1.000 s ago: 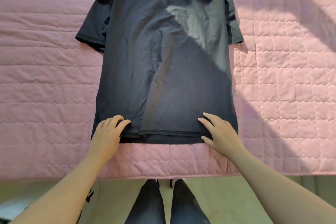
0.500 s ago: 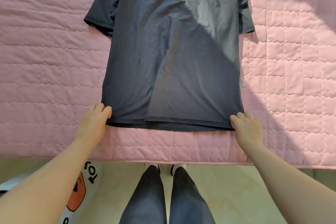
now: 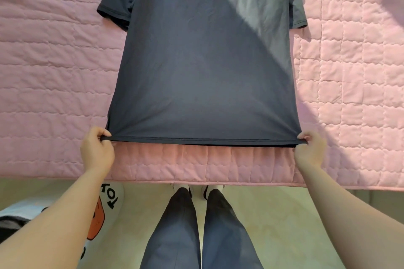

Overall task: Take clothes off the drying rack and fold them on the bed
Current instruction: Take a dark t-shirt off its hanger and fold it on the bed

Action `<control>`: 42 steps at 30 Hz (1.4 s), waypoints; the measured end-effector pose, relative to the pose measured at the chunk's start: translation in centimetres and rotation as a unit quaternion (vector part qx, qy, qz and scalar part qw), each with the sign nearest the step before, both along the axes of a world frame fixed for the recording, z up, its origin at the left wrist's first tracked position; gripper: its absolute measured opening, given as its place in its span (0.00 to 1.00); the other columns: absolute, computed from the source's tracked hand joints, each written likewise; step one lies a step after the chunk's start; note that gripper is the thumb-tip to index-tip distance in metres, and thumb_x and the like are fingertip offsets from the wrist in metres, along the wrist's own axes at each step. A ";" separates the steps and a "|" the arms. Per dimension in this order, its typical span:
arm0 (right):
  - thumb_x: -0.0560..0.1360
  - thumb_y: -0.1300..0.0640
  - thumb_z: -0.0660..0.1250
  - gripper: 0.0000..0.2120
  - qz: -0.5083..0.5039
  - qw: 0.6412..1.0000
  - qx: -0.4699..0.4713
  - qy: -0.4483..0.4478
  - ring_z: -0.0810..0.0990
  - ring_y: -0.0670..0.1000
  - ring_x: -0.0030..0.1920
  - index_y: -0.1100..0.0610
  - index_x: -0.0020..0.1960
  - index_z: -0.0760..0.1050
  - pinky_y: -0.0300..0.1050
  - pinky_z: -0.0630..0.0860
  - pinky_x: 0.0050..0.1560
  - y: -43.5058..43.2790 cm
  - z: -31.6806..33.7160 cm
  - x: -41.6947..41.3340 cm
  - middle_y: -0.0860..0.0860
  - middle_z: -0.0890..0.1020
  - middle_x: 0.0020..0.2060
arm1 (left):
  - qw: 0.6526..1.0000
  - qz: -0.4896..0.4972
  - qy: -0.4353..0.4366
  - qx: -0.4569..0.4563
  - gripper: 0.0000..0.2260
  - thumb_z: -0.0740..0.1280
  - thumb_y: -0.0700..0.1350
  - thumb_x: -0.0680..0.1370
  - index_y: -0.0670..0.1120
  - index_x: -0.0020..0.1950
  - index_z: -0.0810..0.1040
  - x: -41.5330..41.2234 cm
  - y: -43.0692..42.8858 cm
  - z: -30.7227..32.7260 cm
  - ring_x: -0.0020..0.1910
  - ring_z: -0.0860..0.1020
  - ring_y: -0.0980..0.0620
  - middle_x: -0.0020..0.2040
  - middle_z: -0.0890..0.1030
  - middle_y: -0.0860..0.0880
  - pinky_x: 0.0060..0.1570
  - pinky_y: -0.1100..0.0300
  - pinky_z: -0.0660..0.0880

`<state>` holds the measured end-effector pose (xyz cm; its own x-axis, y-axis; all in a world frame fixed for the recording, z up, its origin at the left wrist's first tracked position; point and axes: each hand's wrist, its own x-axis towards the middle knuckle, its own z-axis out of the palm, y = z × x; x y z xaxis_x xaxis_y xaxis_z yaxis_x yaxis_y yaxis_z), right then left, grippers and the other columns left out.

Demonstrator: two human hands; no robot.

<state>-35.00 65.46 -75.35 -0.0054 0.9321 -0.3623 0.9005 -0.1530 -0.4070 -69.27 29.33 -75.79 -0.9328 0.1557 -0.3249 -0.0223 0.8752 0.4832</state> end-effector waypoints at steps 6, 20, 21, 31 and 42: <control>0.66 0.79 0.54 0.19 0.088 0.994 -0.002 -0.065 0.70 0.55 0.51 0.62 0.44 0.75 0.42 0.65 0.55 -2.5 1.9 2.8 0.59 0.67 0.52 | 0.999 -0.031 0.010 -0.033 0.15 0.58 0.27 0.74 0.41 0.52 0.78 5.0 -2.2 1.0 0.50 0.71 0.42 0.51 0.73 0.39 0.52 0.52 0.67; 0.67 0.76 0.58 0.16 0.240 0.968 0.033 -0.067 0.70 0.59 0.54 0.60 0.45 0.76 0.52 0.69 0.56 -1.2 1.4 -3.1 0.56 0.73 0.50 | 0.969 -0.222 0.028 -0.103 0.12 0.66 0.32 0.74 0.46 0.54 0.77 3.7 1.1 2.2 0.54 0.71 0.47 0.56 0.72 0.47 0.52 0.50 0.73; 0.67 0.76 0.59 0.16 0.284 0.957 0.042 -0.043 0.71 0.59 0.53 0.60 0.45 0.76 0.52 0.69 0.55 -1.3 1.2 -4.3 0.56 0.73 0.50 | 0.961 -0.261 0.032 -0.091 0.13 0.66 0.34 0.74 0.46 0.56 0.76 3.4 2.2 2.2 0.58 0.71 0.47 0.60 0.72 0.47 0.56 0.50 0.73; 0.69 0.73 0.60 0.19 0.374 0.923 0.014 0.091 0.73 0.53 0.57 0.57 0.55 0.75 0.39 0.66 0.54 -3.5 0.5 -19.6 0.51 0.74 0.55 | 0.996 0.025 -0.066 0.047 0.15 0.63 0.37 0.77 0.42 0.64 0.72 -5.0 9.1 -1.0 0.61 0.71 0.42 0.61 0.72 0.42 0.66 0.47 0.67; 0.75 0.66 0.59 0.17 0.457 0.877 0.021 0.146 0.72 0.50 0.60 0.55 0.61 0.73 0.49 0.71 0.61 -2.2 -1.4 -40.6 0.49 0.73 0.59 | 0.919 0.154 -0.200 0.304 0.09 0.64 0.36 0.78 0.44 0.58 0.75 -19.0 14.9 -4.0 0.49 0.80 0.50 0.51 0.81 0.44 0.57 0.58 0.77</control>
<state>-75.60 63.30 -76.76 -0.8442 0.5026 -0.1864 0.4957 0.5996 -0.6282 -88.27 44.21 -79.80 -0.7881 0.1714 -0.5912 -0.5054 0.3681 0.7804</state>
